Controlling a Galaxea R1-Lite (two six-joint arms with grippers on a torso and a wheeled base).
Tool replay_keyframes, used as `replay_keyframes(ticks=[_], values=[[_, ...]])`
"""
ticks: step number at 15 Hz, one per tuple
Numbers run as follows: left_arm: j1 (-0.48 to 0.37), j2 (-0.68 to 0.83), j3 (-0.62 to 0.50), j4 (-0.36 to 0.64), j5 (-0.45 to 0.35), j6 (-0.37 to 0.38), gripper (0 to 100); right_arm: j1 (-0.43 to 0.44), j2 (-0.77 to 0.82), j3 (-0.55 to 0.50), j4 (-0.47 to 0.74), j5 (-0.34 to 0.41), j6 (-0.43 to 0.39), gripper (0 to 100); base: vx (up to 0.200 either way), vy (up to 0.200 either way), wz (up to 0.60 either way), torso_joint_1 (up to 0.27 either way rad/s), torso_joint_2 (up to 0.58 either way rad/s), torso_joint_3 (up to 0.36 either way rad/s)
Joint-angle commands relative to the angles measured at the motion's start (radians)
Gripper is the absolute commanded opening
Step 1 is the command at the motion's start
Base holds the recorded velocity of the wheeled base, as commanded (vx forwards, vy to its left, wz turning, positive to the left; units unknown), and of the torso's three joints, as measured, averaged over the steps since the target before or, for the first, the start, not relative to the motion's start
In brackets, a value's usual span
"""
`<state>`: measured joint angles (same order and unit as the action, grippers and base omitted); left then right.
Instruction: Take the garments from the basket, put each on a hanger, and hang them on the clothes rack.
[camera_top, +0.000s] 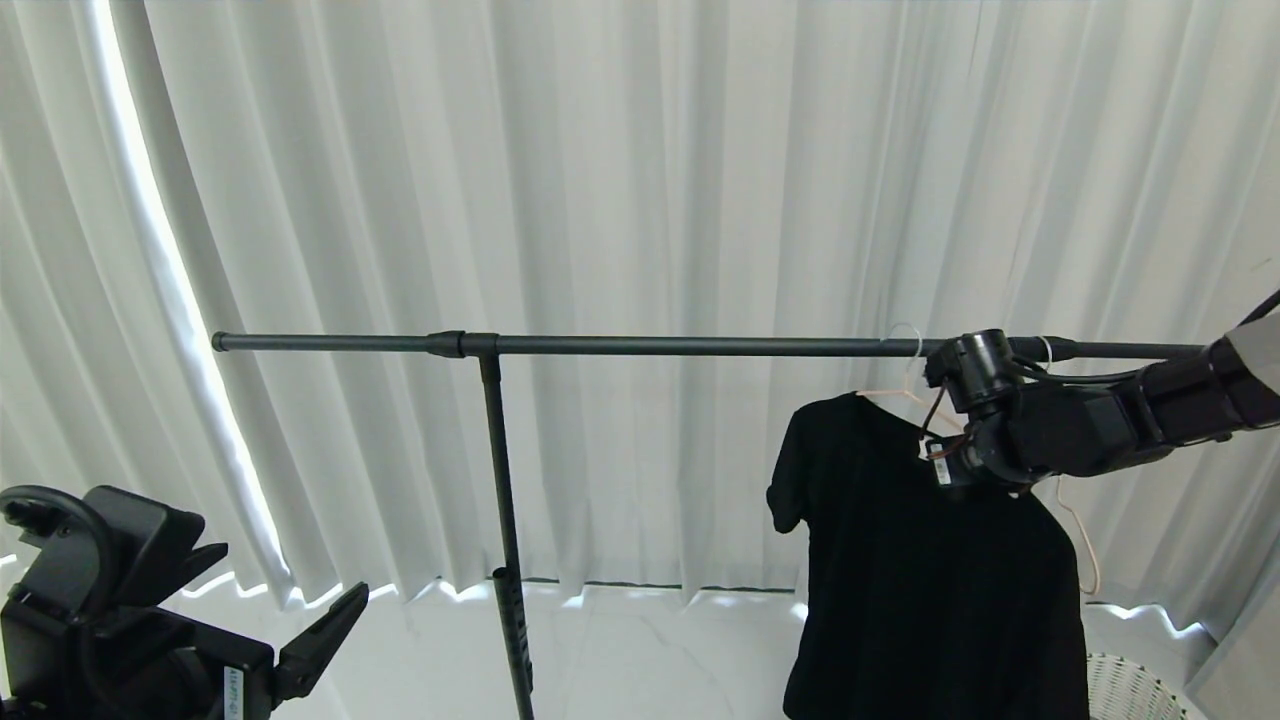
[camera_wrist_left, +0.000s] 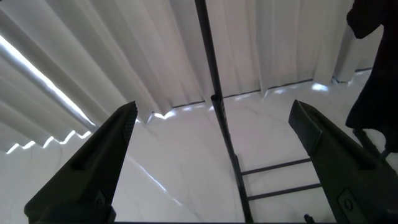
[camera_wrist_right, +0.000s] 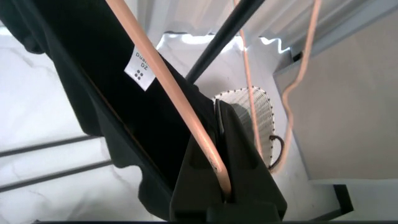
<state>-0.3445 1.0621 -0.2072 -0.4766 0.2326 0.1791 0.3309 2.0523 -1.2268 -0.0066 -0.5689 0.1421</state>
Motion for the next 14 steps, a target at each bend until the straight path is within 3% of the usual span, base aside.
replay_keyframes(ticks=[1,14], values=[[0.001,-0.002,-0.001,0.0,0.001,0.0,100,0.0,0.031,-0.005,-0.001,0.0,0.002,0,0.0,0.0,0.0,0.0,0.0,0.0],[0.001,-0.004,0.003,0.0,0.001,0.0,100,-0.042,0.127,-0.171,0.0,0.001,-0.038,0,0.0,0.0,0.0,0.0,0.0,0.0]])
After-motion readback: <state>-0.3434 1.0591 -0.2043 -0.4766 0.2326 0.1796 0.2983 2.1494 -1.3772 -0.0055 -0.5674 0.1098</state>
